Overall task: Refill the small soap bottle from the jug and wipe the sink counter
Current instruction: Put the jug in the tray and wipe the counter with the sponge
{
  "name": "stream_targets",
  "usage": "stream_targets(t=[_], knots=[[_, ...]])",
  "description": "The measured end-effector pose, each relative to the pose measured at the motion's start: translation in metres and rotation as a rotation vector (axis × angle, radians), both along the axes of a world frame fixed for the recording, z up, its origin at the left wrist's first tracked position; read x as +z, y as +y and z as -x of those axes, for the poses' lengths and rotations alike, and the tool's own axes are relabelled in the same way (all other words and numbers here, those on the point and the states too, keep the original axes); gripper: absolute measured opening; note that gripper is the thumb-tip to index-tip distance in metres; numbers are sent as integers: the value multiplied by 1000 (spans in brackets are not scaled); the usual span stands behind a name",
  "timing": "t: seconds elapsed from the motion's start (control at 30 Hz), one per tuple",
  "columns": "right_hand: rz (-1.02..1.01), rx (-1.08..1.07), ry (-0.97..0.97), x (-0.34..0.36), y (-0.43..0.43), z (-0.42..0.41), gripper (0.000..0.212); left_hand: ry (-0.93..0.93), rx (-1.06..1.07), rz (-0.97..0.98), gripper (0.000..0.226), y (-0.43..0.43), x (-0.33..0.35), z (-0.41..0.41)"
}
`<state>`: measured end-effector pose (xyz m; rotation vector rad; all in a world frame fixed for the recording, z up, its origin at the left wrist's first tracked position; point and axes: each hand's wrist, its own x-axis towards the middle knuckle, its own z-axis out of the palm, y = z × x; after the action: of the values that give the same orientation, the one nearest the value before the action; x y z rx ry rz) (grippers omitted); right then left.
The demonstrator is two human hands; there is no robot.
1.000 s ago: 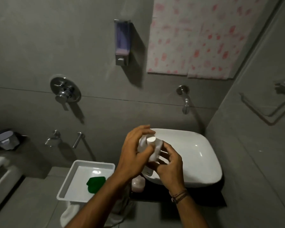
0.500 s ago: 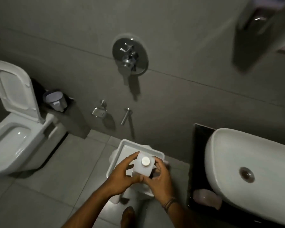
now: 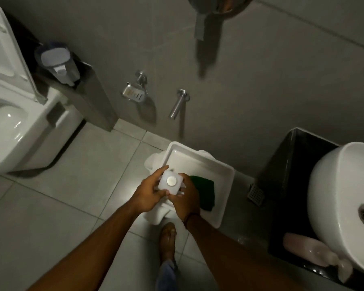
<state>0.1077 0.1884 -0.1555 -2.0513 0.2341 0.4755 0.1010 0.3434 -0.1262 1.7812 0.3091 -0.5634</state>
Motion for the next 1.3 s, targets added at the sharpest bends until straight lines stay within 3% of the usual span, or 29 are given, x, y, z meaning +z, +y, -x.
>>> stream_targets(t=[0.2, 0.3, 0.37, 0.47, 0.6, 0.73, 0.87, 1.03, 1.3], knots=[[23, -74, 27, -12, 7, 0, 44, 4, -28, -4, 79, 3, -3, -5], [-41, -90, 169, -10, 1, 0, 77, -11, -20, -14, 86, -2, 4, -1], [-54, -80, 230, -9, -10, 5, 85, -81, 101, -139, 86, -9, 9, 12], [326, 20, 65, -15, -36, 15, 90, -326, 216, -406, 53, -27, 7, 53], [592, 204, -42, -22, -65, 10, 92, -419, -135, -520, 37, -65, -11, 99], [723, 437, -116, -40, -78, -7, 99, -387, -416, -697, 69, -96, -31, 83], [773, 607, -110, -63, -84, -17, 103, -181, -714, -918, 88, -105, -51, 76], [838, 646, -136, -82, -85, -17, 85, -176, -702, -944, 89, -108, -67, 81], [687, 547, -220, -37, -102, 1, 76, -219, -602, -908, 78, -123, -39, 106]])
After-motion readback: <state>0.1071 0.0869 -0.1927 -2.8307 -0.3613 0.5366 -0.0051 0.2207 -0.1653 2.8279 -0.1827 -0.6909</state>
